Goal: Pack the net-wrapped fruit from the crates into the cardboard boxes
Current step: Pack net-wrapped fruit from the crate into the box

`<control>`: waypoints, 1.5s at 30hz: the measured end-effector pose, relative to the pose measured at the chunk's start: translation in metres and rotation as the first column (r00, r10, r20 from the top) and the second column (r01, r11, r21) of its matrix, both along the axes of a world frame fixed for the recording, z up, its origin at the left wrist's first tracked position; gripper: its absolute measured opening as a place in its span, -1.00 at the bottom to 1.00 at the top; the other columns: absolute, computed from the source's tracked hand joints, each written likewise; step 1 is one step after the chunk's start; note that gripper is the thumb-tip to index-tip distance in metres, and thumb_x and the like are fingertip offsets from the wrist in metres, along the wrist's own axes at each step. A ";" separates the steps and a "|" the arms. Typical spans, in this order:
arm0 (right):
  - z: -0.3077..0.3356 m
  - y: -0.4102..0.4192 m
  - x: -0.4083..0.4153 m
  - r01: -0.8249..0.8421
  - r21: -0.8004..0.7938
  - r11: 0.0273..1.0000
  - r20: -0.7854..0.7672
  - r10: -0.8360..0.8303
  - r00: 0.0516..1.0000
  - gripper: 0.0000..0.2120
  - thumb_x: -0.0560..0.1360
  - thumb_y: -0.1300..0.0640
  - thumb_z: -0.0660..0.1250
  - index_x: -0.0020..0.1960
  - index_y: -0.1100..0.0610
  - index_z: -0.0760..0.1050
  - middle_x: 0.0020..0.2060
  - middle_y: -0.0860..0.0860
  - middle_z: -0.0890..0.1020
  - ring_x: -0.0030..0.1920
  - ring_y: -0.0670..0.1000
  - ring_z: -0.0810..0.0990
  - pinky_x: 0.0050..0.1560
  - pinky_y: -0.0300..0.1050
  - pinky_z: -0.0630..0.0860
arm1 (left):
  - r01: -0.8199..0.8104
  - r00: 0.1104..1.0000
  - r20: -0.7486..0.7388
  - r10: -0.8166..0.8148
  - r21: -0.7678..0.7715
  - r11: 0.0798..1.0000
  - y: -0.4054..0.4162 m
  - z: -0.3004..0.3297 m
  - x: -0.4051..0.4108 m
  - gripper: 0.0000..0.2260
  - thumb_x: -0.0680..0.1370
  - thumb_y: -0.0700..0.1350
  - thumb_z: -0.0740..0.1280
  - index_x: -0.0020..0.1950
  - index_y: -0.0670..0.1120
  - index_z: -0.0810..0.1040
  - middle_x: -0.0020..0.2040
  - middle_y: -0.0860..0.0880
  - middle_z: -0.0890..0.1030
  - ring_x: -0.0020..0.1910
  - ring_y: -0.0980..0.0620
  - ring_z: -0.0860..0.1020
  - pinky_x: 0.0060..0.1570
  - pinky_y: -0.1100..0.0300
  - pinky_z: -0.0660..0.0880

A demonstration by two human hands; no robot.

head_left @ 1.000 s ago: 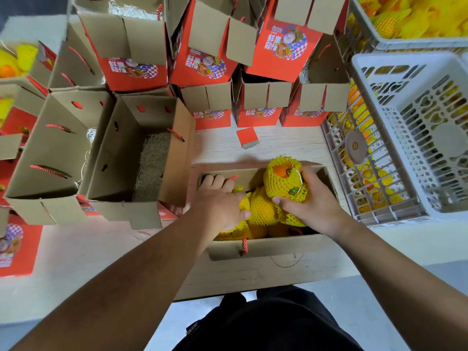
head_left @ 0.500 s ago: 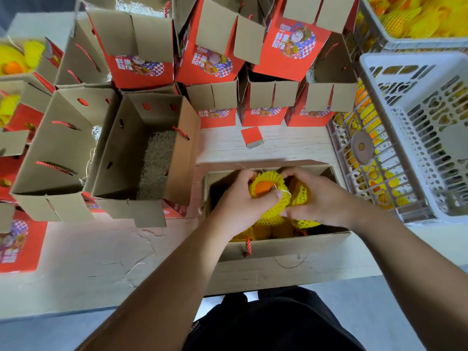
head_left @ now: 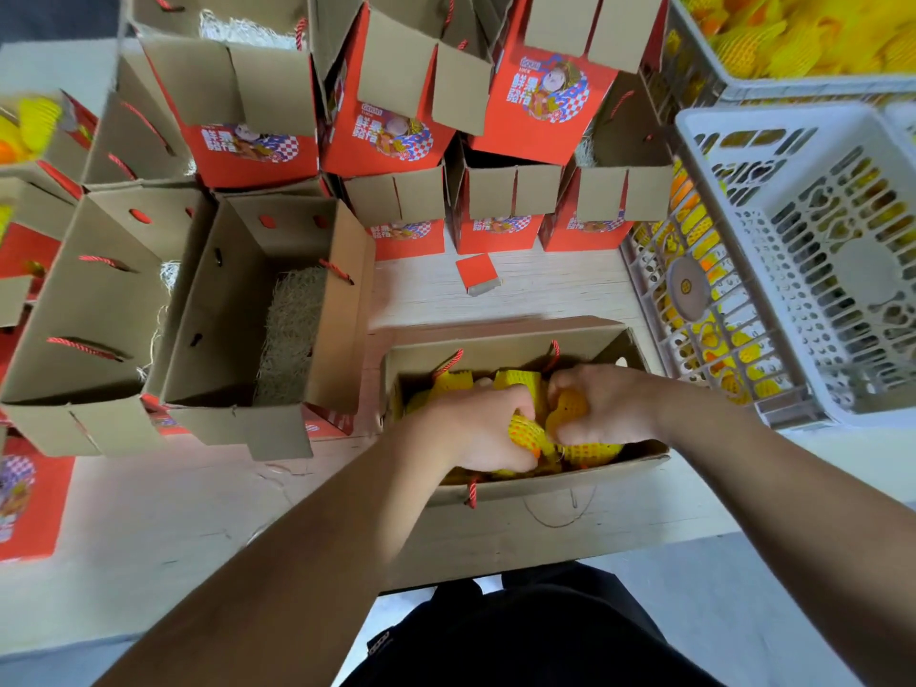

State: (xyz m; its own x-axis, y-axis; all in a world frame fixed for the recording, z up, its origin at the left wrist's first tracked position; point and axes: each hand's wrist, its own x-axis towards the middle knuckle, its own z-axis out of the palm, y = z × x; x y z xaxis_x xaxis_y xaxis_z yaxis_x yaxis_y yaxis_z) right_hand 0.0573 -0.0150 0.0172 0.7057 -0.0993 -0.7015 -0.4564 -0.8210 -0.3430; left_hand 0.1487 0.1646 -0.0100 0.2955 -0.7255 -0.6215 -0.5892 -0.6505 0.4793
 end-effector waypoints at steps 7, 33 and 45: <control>-0.011 0.009 0.001 -0.153 -0.127 0.980 -0.131 0.136 0.982 -0.29 0.42 -0.10 0.44 0.51 -0.16 0.24 0.39 -0.02 0.40 0.25 0.11 0.54 0.22 0.02 0.56 | -0.120 0.991 0.039 0.131 -0.211 0.970 0.004 -0.019 -0.016 -0.61 0.38 0.02 0.46 0.03 0.21 0.30 0.07 0.05 0.28 -0.19 0.00 0.50 -0.34 0.11 0.32; -0.047 0.010 -0.024 0.166 -0.064 0.984 0.086 -0.161 0.983 -0.45 0.33 0.00 0.50 0.10 -0.19 0.18 0.09 -0.05 0.21 -0.01 0.13 0.55 0.01 0.03 0.57 | -0.375 0.877 0.348 0.332 0.064 0.925 -0.051 -0.043 -0.019 -0.31 0.29 0.31 0.49 0.27 0.01 0.37 0.23 -0.06 0.56 0.31 -0.14 0.35 0.23 -0.05 0.20; -0.027 0.009 0.003 -0.263 -0.227 0.938 -0.222 0.213 0.951 -0.40 0.49 -0.17 0.38 0.45 -0.19 0.22 0.42 0.02 0.17 0.48 0.25 0.15 0.41 0.23 0.37 | -0.360 0.826 0.428 0.367 -0.101 0.927 -0.022 -0.034 -0.032 -0.33 0.47 0.41 0.24 0.38 0.00 0.25 0.27 -0.06 0.33 0.26 -0.14 0.30 0.24 -0.05 0.27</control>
